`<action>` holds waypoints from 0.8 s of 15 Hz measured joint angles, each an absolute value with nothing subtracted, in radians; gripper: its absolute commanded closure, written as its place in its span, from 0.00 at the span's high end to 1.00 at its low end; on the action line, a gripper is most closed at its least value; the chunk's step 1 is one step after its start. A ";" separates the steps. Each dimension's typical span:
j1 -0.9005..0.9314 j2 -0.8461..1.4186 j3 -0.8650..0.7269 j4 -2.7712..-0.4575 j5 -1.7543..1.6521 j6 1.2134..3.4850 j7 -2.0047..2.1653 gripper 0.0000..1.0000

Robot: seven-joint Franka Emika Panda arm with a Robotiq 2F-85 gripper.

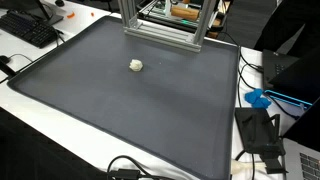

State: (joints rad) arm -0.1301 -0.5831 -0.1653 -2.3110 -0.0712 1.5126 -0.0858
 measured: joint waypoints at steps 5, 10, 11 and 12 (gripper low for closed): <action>-0.130 -0.583 -0.165 -2.311 -0.071 1.513 -0.086 1.00; -0.104 -0.583 -0.084 -2.320 -0.004 1.518 -0.007 1.00; -0.089 -0.585 -0.051 -2.325 0.022 1.527 0.026 1.00; -0.074 -0.587 -0.019 -2.331 0.045 1.541 0.057 1.00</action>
State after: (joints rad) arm -0.0739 -0.5870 -0.0193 -2.3309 0.0454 1.5407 0.0569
